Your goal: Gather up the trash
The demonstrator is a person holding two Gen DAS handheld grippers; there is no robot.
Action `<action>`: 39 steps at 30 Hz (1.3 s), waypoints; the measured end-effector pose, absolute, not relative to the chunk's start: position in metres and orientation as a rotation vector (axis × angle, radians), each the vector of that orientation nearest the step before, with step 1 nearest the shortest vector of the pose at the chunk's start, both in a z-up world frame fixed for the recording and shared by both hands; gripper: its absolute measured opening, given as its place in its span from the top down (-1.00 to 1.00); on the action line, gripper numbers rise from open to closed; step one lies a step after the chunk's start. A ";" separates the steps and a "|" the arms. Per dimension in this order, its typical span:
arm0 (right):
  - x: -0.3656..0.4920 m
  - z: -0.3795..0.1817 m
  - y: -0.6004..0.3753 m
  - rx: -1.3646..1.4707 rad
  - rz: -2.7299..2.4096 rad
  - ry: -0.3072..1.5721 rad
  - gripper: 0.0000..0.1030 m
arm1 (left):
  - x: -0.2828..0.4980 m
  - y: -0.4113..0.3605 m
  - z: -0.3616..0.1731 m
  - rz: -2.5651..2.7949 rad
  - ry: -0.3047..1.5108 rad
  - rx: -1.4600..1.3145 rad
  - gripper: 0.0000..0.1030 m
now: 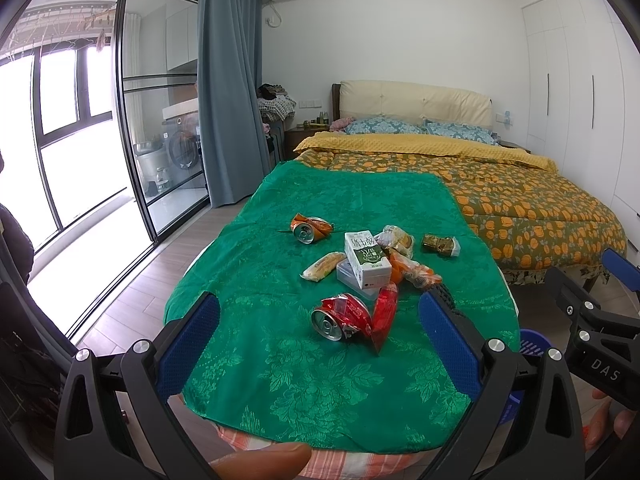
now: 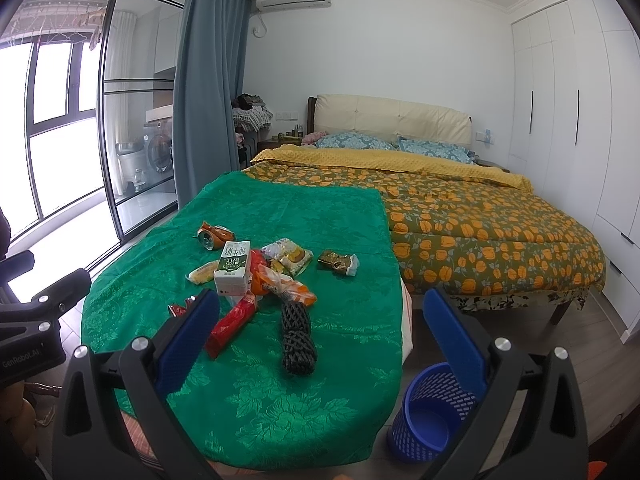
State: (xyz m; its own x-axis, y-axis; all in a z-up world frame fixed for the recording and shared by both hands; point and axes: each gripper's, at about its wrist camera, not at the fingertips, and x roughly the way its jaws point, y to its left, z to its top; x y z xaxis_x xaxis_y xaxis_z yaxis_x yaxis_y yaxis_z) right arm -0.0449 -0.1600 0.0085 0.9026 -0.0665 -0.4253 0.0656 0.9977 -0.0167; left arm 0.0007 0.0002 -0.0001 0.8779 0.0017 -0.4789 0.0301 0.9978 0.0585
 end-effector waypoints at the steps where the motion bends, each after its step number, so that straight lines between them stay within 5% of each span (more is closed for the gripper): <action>1: -0.045 0.008 -0.160 -0.002 -0.068 0.440 -0.91 | 0.001 0.000 0.000 -0.015 0.500 0.065 -0.92; 39: -0.036 -0.013 -0.169 -0.010 -0.108 0.485 -0.91 | 0.023 0.039 -0.045 0.095 0.597 0.074 -0.91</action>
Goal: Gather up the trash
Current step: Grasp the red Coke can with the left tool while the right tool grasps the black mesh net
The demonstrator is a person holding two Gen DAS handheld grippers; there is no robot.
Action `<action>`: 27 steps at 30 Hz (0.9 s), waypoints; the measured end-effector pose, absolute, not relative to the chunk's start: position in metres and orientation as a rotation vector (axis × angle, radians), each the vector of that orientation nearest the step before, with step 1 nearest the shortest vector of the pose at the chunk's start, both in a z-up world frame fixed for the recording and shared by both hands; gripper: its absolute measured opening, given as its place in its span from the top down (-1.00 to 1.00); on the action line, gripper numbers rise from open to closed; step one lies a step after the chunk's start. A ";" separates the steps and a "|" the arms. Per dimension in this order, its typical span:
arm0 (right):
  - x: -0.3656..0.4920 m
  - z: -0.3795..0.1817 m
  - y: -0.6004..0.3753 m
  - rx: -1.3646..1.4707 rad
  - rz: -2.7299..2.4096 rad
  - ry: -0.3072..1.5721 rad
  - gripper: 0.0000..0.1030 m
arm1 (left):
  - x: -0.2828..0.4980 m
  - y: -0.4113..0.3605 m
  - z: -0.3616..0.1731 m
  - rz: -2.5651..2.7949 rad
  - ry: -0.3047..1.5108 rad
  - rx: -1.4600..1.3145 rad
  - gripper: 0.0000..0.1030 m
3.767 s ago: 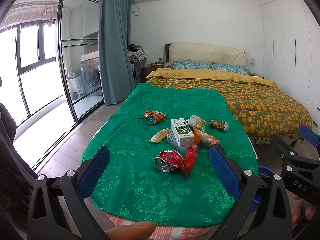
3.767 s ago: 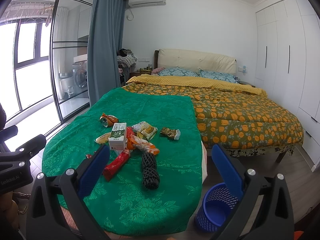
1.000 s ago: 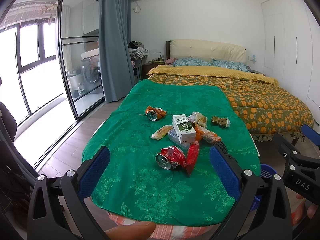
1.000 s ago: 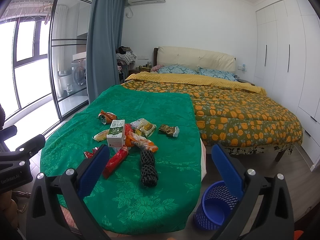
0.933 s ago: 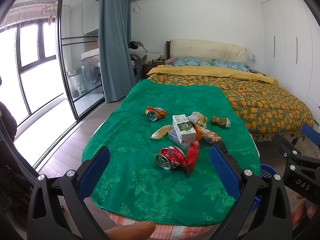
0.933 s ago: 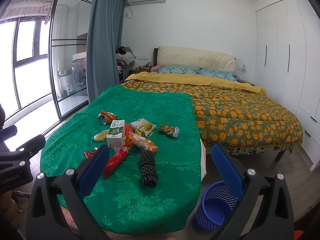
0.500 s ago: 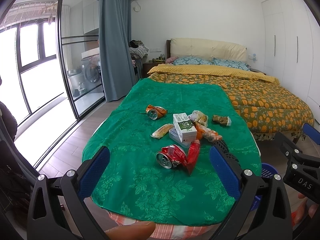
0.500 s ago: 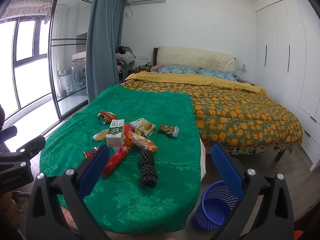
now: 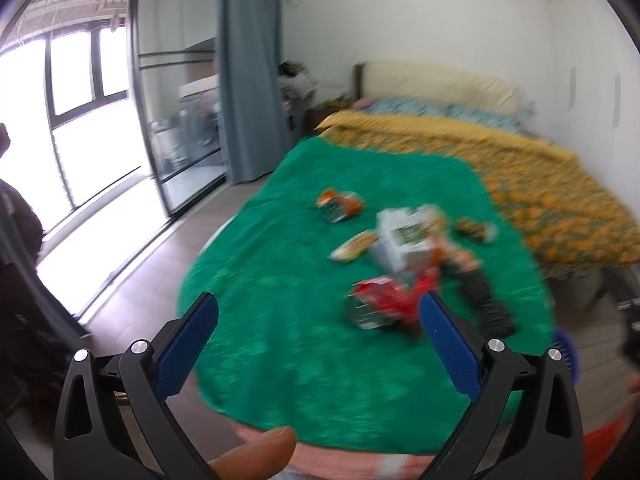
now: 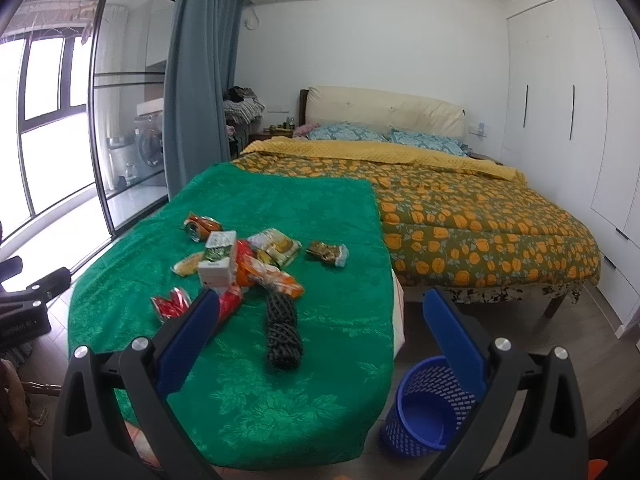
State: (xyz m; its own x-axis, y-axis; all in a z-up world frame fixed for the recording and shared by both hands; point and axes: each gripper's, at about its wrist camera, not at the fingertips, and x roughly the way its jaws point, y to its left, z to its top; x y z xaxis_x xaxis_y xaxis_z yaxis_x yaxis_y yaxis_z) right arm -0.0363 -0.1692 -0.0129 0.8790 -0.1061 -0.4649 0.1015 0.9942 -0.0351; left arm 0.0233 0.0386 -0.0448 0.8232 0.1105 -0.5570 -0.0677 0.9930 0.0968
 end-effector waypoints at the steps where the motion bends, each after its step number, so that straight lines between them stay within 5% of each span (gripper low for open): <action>1: -0.034 -0.017 -0.171 -0.007 -0.111 0.497 -0.91 | 0.028 0.043 -0.052 0.115 0.630 0.092 -0.91; 27: -0.009 -0.081 -0.191 0.021 -0.111 0.659 -0.91 | 0.148 0.011 -0.135 -0.023 0.891 -0.048 -0.91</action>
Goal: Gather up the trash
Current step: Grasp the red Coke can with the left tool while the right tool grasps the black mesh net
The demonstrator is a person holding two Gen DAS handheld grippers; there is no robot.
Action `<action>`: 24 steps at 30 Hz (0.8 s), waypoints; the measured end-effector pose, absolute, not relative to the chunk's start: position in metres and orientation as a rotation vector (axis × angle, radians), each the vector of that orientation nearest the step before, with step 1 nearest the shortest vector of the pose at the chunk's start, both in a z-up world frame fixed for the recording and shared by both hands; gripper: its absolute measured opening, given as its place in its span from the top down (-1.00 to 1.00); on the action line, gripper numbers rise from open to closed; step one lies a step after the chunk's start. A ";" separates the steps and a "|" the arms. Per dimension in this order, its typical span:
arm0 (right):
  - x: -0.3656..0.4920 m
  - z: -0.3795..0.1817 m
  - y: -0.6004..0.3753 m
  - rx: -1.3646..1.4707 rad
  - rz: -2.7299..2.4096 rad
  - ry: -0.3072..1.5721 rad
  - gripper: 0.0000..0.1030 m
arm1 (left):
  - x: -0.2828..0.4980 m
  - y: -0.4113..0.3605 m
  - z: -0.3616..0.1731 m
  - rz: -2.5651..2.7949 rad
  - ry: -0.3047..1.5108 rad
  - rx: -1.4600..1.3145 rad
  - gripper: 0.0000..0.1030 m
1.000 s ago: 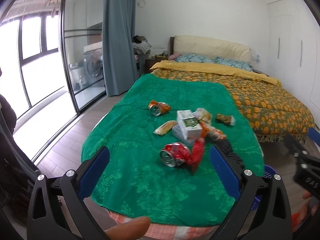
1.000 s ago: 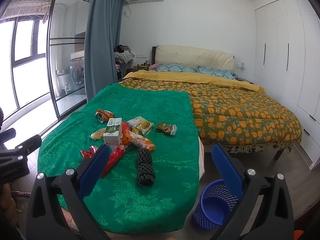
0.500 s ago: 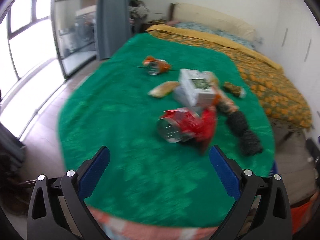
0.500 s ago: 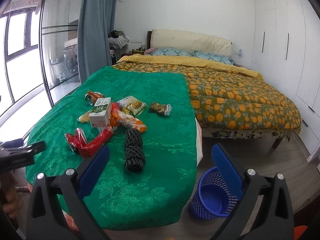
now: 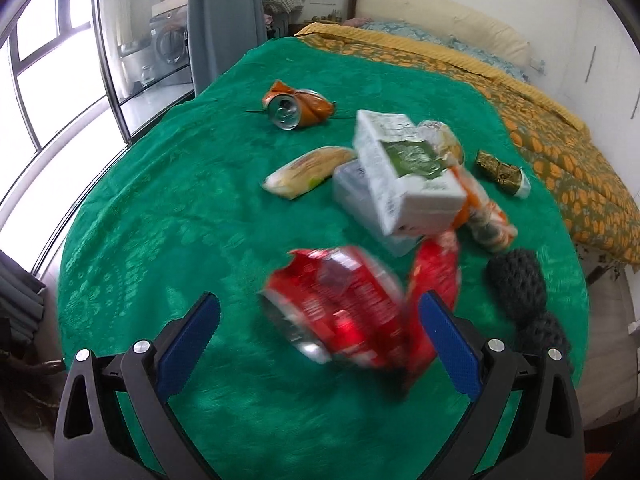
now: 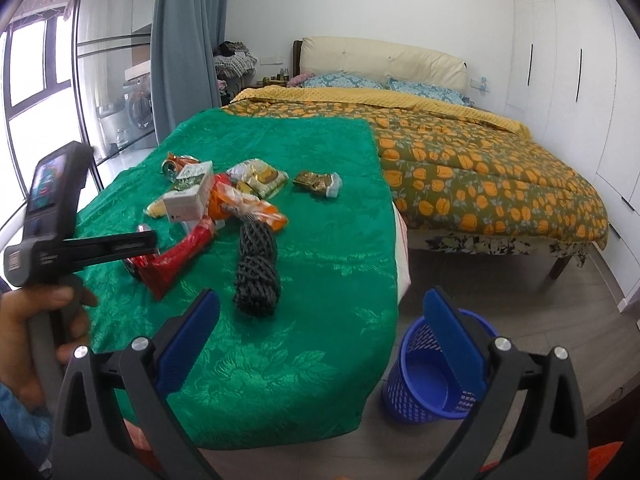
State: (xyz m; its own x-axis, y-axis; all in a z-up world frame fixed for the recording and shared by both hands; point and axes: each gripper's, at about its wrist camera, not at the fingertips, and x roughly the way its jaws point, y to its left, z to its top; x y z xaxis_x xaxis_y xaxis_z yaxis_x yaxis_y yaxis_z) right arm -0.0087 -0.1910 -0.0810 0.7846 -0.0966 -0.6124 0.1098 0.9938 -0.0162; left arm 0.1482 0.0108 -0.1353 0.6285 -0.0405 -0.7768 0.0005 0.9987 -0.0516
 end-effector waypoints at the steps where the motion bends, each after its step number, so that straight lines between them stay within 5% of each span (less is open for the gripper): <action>1: -0.010 -0.082 -0.192 0.022 -0.113 0.660 -0.91 | 0.143 0.021 -0.135 -0.040 0.889 -0.042 -0.91; 9: -0.004 -0.087 -0.193 0.036 -0.118 0.676 -0.91 | 0.126 0.074 -0.141 -0.236 0.934 -0.130 -0.91; 24: 0.003 -0.102 -0.190 0.026 -0.091 0.698 -0.91 | 0.166 0.020 -0.147 -0.052 0.930 -0.111 -0.91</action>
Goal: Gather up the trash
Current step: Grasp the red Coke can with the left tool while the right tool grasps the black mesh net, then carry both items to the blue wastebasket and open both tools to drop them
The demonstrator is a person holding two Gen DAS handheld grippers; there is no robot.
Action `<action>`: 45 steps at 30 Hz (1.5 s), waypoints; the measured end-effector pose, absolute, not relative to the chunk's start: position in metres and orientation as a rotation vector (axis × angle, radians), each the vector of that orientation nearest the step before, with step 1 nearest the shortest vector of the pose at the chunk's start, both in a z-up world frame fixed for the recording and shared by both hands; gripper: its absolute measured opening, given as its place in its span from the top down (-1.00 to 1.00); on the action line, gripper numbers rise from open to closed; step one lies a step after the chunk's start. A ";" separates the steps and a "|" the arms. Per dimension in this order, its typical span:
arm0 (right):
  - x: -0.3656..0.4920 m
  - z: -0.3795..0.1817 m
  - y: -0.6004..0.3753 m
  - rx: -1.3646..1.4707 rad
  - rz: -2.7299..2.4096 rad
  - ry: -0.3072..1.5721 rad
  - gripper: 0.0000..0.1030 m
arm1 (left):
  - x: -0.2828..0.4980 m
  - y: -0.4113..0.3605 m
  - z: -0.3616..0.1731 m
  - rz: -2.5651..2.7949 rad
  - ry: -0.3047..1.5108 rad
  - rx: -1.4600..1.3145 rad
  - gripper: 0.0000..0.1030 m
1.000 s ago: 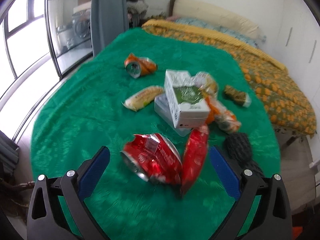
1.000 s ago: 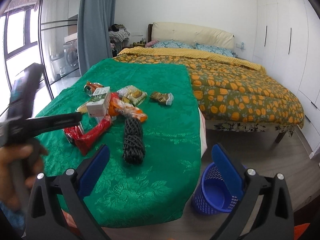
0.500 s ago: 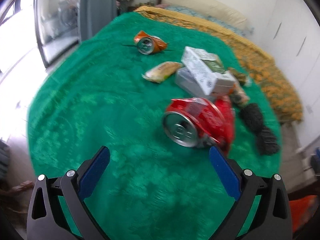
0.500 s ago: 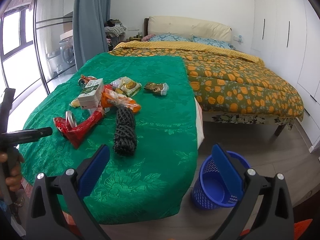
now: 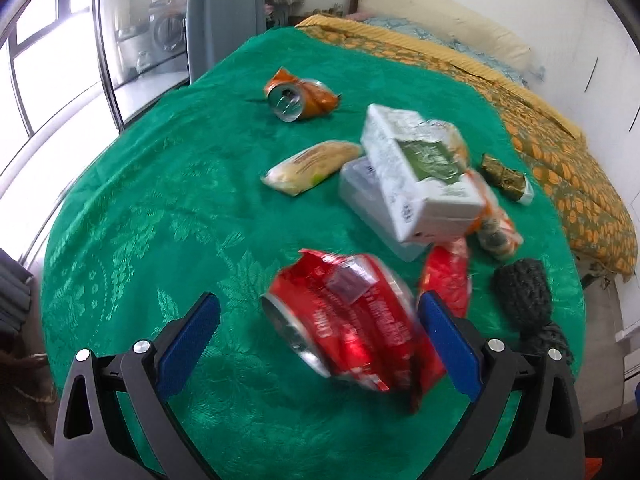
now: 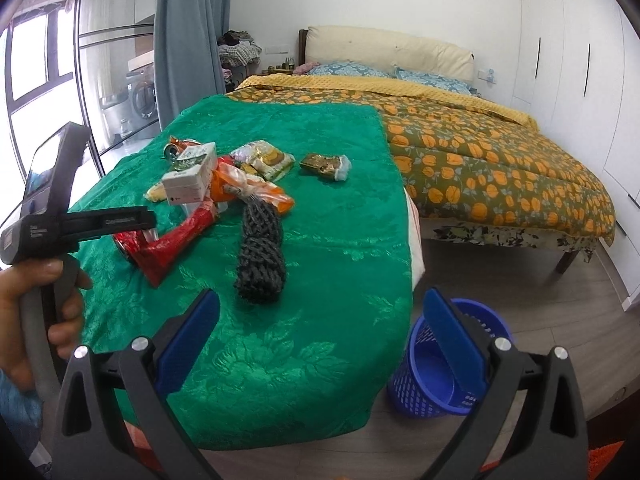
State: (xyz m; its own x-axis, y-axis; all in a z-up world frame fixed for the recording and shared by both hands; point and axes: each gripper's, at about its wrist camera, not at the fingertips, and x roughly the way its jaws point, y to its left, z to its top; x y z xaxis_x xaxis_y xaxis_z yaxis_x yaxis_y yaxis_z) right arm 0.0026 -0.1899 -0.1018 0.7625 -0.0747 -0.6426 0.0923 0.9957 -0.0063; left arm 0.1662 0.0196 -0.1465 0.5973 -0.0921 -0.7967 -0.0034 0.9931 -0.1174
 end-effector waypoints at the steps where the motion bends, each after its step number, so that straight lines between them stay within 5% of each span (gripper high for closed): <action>1: 0.002 -0.103 -0.192 0.030 -0.093 0.701 -0.91 | 0.165 0.025 -0.147 -0.069 0.939 -0.112 -0.91; 13: 0.035 -0.103 -0.190 0.065 0.014 0.733 -0.91 | 0.153 0.055 -0.148 -0.214 0.946 -0.028 -0.91; 16: 0.062 -0.107 -0.184 0.068 0.093 0.792 -0.91 | 0.155 0.051 -0.147 -0.263 0.946 -0.034 -0.50; 18: 0.087 -0.113 -0.180 0.073 0.152 0.865 -0.88 | 0.155 0.049 -0.146 -0.315 0.946 -0.056 0.00; 19: 0.097 -0.116 -0.177 0.074 0.172 0.895 -0.82 | 0.155 0.048 -0.145 -0.331 0.943 -0.057 0.07; 23: 0.132 -0.139 -0.167 0.101 0.257 1.022 0.27 | 0.155 0.049 -0.145 -0.334 0.931 -0.067 0.15; 25: 0.134 -0.144 -0.169 0.106 0.241 1.040 0.39 | 0.151 0.057 -0.141 -0.328 0.911 -0.077 0.16; 34: 0.095 -0.096 -0.224 0.255 0.255 0.887 0.42 | 0.130 0.050 -0.093 -0.428 0.826 -0.175 0.17; 45: 0.086 -0.134 -0.414 0.331 -0.081 0.942 0.42 | 0.117 -0.171 -0.073 -0.832 0.881 -0.097 0.14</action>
State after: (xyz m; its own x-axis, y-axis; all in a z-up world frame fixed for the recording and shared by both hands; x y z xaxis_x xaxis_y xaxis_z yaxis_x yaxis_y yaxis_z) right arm 0.0862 -0.4142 -0.1340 0.5890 0.0751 -0.8046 0.2115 0.9466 0.2432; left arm 0.1170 -0.1711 -0.0729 0.3520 -0.6796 -0.6437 0.6045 0.6901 -0.3980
